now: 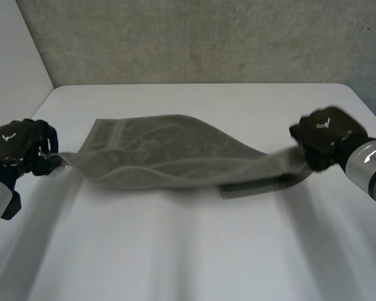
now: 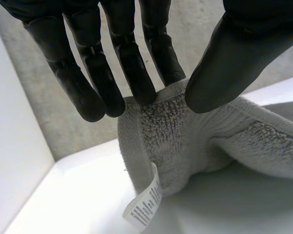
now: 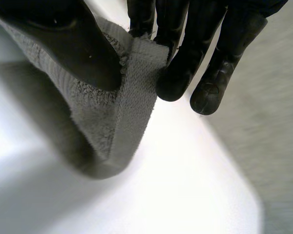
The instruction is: Fold the towel.
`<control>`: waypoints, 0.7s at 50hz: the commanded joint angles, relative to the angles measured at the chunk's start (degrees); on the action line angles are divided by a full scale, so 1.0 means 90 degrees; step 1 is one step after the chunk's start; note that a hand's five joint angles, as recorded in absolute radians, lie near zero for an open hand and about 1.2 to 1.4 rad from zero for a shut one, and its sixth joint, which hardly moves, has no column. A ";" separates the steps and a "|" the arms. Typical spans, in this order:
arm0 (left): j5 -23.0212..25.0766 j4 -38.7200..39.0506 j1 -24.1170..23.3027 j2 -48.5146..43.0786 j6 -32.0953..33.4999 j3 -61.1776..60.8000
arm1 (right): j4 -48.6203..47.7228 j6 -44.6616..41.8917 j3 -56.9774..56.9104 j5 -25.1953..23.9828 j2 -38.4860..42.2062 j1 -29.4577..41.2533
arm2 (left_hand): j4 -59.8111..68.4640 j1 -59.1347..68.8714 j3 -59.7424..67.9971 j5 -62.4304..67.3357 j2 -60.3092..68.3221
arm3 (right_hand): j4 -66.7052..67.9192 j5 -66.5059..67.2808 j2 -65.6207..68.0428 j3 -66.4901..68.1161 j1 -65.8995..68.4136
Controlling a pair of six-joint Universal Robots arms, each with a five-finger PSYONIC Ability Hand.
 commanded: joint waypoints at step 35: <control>-0.1434 -0.0039 -0.1030 -0.2957 -0.0778 0.6796 | -0.2091 0.2204 -0.5136 -0.0803 0.2036 0.0153 | 0.0248 0.0315 0.0089 0.0149 0.0223 | 0.0393 0.0336 0.0395 0.0369 0.0459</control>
